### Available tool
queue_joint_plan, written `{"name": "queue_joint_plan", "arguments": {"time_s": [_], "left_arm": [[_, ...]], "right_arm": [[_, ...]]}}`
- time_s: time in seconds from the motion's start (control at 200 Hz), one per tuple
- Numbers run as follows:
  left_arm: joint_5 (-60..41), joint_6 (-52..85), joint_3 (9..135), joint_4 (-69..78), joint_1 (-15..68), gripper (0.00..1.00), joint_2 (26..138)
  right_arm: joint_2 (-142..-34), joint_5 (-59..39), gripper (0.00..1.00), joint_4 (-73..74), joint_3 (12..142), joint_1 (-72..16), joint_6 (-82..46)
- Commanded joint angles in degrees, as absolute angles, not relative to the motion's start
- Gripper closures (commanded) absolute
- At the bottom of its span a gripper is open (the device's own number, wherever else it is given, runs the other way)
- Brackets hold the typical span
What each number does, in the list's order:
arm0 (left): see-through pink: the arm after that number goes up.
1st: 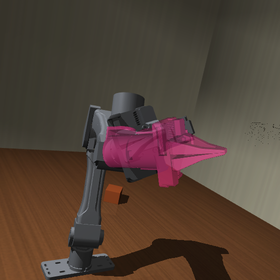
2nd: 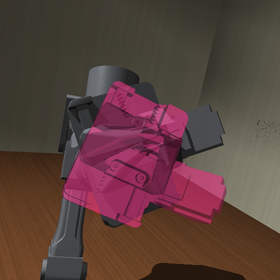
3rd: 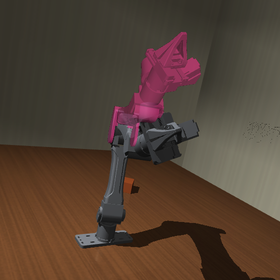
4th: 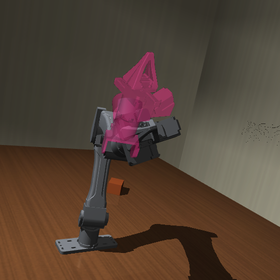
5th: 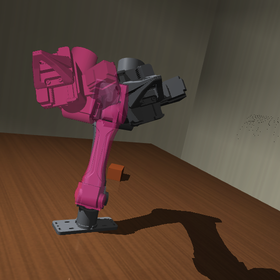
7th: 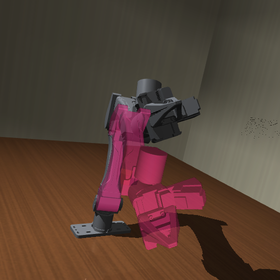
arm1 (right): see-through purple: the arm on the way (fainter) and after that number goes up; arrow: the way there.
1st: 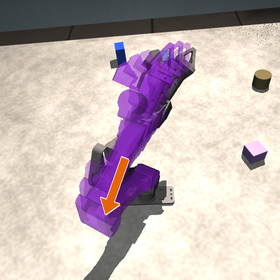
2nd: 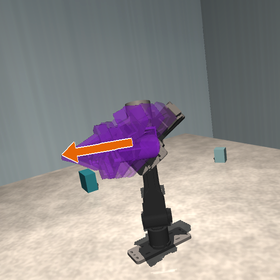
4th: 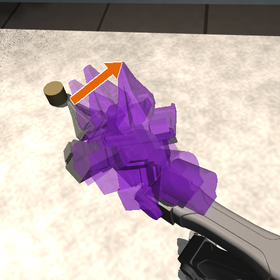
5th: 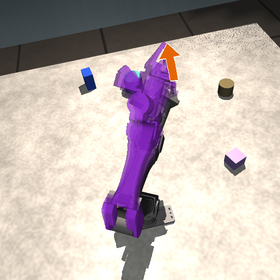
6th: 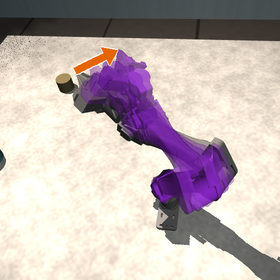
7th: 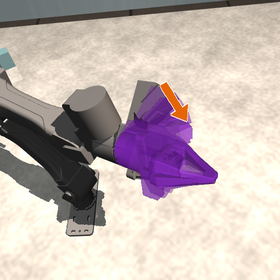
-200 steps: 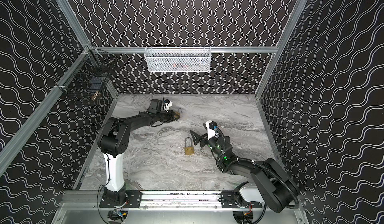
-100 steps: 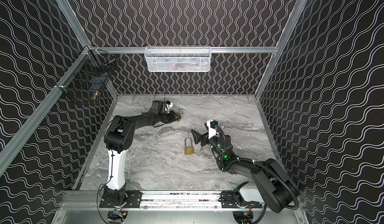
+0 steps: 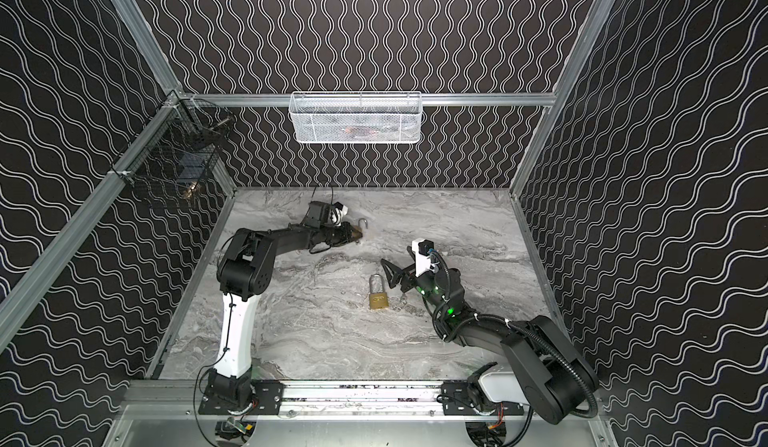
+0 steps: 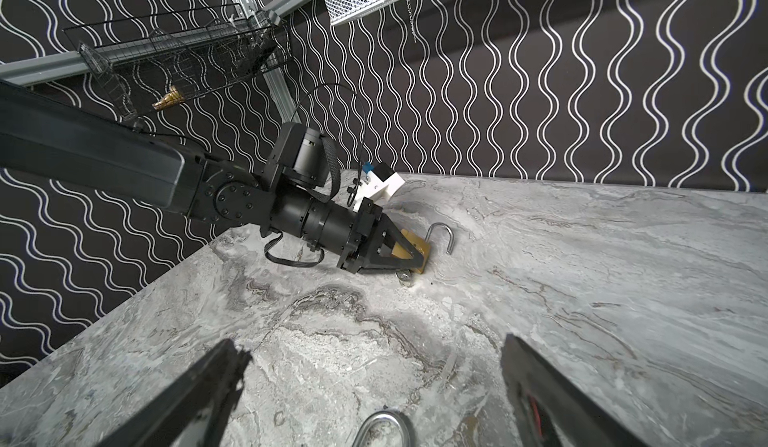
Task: Unlock with the key
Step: 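Lower the padlock onto the table and open the left gripper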
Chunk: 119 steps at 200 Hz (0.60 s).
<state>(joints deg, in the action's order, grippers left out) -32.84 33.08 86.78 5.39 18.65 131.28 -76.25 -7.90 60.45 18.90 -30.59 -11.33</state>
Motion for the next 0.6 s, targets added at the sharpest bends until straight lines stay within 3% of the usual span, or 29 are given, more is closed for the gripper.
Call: {"name": "queue_joint_plan", "arguments": {"time_s": [0.0,0.265,0.591], "left_arm": [[-30.4,30.7,87.6,2.3,18.6,0.78,131.2],[-26.4,26.7,89.2,-5.0,18.6,0.61,130.5],[-25.8,26.0,89.6,-5.7,18.6,0.59,130.3]], "right_arm": [[-76.2,-8.6,0.01,61.0,19.4,-30.6,-11.1],[-76.4,-8.8,0.01,60.7,19.6,-30.5,-10.9],[-76.5,-9.0,0.01,60.3,19.8,-30.6,-10.6]]}}
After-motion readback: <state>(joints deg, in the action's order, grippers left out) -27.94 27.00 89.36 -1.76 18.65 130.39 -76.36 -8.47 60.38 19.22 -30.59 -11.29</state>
